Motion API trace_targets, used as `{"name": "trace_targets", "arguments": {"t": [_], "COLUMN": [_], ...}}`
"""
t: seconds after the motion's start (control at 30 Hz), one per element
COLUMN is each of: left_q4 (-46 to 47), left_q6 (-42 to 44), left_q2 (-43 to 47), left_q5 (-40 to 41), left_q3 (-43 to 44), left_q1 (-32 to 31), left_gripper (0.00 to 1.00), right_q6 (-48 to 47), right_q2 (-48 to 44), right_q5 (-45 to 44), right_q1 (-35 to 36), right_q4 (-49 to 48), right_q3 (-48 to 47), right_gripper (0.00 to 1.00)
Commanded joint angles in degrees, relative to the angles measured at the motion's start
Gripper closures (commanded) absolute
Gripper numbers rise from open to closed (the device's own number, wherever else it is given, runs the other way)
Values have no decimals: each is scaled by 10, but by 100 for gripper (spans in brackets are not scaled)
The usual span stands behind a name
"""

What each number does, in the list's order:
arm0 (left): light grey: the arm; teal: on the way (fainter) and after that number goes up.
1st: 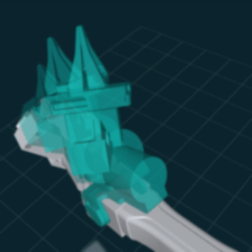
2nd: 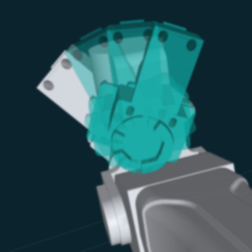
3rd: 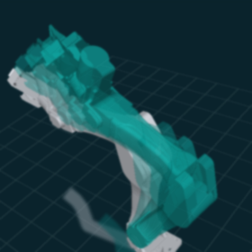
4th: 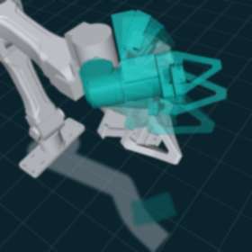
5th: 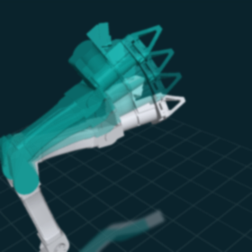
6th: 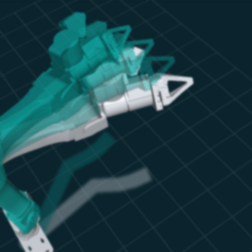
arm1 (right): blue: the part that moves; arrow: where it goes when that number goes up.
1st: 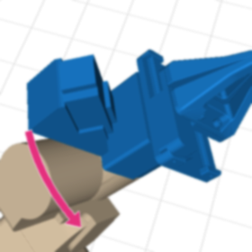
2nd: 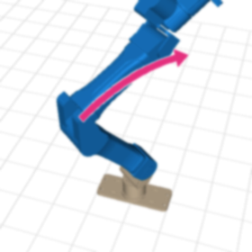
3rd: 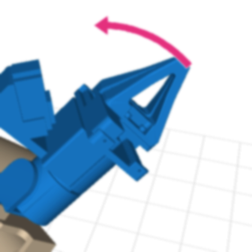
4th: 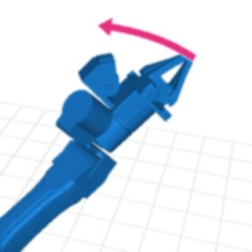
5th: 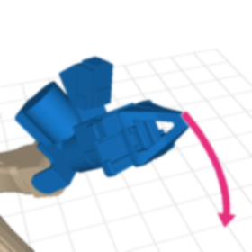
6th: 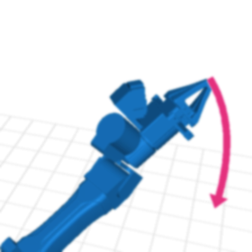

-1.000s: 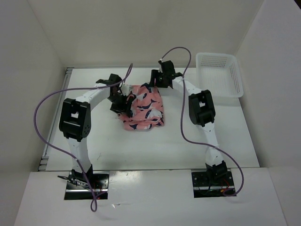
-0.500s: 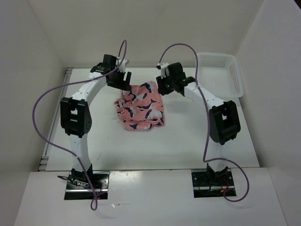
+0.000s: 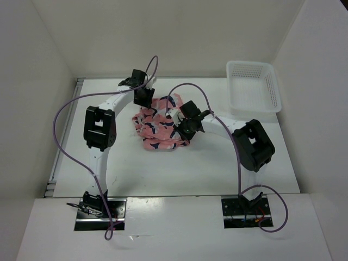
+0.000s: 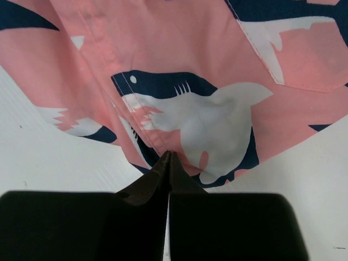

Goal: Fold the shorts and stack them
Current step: Fold the shorts

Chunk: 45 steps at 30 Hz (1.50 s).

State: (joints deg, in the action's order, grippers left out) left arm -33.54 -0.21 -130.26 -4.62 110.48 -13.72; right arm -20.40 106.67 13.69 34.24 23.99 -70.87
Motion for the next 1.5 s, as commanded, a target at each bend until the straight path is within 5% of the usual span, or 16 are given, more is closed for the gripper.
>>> {"name": "trace_targets", "arguments": {"t": [0.0,0.2,0.3,0.33,0.47,0.6,0.83,1.17,1.47], "left_q4": [34,34,34,34,16,8,15,15,-9], "left_q6": [2,2,2,2,2,2,2,2,2], "left_q2": [-18,-12,3,16,70,180,360,539,557], "left_q5": [37,44,44,44,44,44,83,73,60], "left_q3": [26,37,44,51,71,59,-140,-372,-425], "left_q1": [6,6,6,6,11,29,124,258,258], "left_gripper": [49,38,28,25,12,1,1,1,1], "right_q6": [-31,-38,-18,-10,28,48,54,105,168], "right_q2": [-17,-36,-66,-77,-153,-227,-265,-228,-233], "right_q5": [-16,-16,-2,-2,-64,-114,-163,-163,-338], "right_q1": [-2,3,3,3,3,-49,-241,-438,-373], "right_q4": [-3,9,33,33,4,-9,38,128,165], "right_q3": [9,-10,-48,-65,-88,-103,-88,-127,-102], "right_gripper": [99,97,78,63,33,22,0,0,0]}}
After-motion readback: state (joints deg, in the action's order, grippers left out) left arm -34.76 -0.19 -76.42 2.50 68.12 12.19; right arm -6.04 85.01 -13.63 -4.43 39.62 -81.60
